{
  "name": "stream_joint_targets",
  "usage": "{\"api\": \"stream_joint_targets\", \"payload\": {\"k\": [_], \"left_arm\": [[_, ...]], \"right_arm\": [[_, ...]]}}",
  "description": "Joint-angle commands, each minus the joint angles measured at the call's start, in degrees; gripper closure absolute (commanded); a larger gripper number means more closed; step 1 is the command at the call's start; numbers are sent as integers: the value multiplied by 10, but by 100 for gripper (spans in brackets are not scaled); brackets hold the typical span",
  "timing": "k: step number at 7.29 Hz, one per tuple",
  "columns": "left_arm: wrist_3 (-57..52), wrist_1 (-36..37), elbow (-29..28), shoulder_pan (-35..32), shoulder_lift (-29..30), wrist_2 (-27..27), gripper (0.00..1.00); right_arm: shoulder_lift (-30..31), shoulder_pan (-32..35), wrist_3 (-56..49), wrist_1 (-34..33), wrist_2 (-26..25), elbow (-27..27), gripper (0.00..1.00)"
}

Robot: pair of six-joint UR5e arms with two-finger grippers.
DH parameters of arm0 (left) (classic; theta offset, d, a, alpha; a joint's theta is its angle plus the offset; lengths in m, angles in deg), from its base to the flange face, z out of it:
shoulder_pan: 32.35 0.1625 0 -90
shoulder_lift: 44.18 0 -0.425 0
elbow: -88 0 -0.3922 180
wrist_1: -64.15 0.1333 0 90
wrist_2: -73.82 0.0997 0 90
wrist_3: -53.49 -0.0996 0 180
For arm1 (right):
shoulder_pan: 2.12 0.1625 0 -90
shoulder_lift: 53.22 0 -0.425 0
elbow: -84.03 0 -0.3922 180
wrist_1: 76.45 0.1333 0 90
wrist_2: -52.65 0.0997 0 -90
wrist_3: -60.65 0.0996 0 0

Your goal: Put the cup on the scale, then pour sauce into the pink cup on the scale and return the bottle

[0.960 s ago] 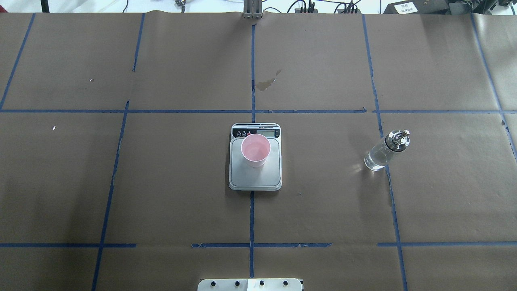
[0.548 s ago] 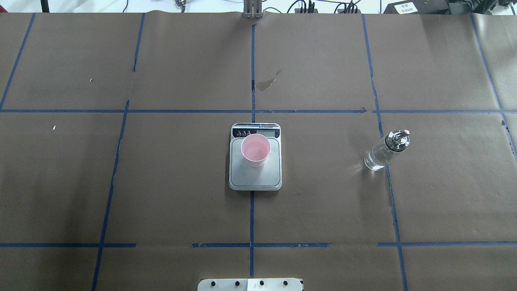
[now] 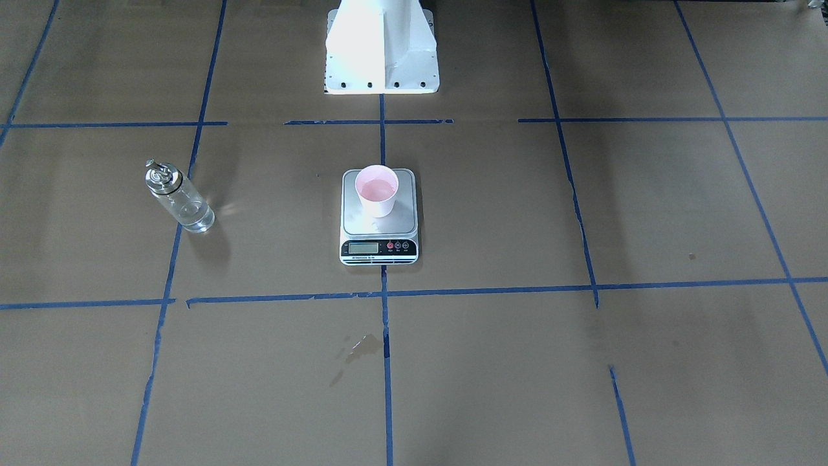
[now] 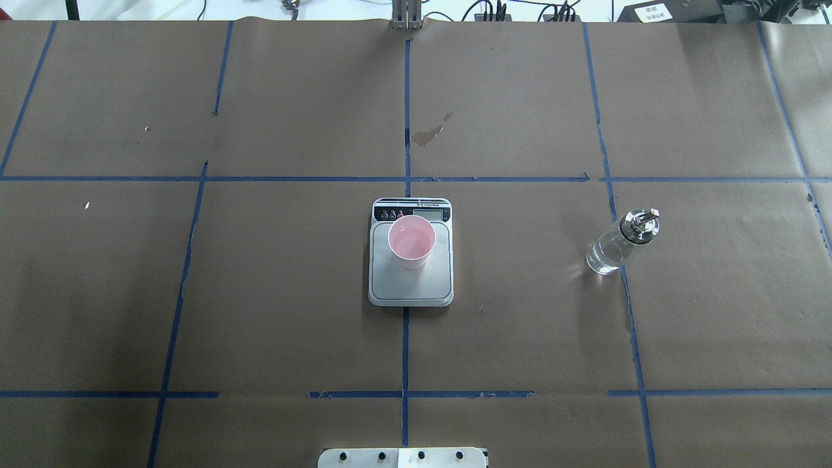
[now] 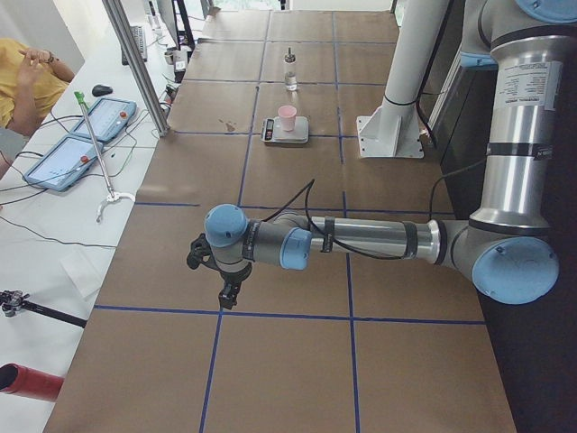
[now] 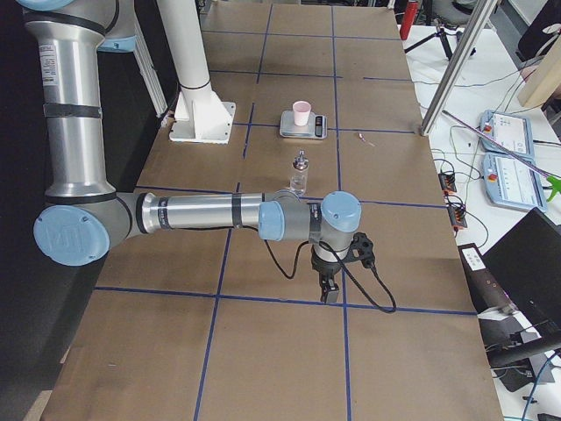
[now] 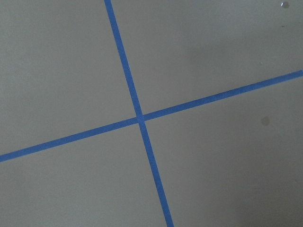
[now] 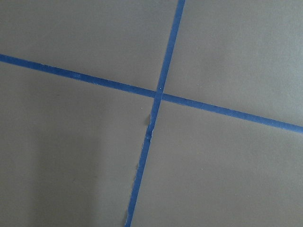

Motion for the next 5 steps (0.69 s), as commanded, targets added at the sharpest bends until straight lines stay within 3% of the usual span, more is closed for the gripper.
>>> {"api": "stream_joint_targets", "payload": {"k": [1,5], "left_arm": [[0,0,3,0,-3,1,0],[0,0,4,0,-4,-3,0]], "right_arm": [[0,0,-1,-1,1,1,0],[0,0,-6,0,0,-2,0]]}}
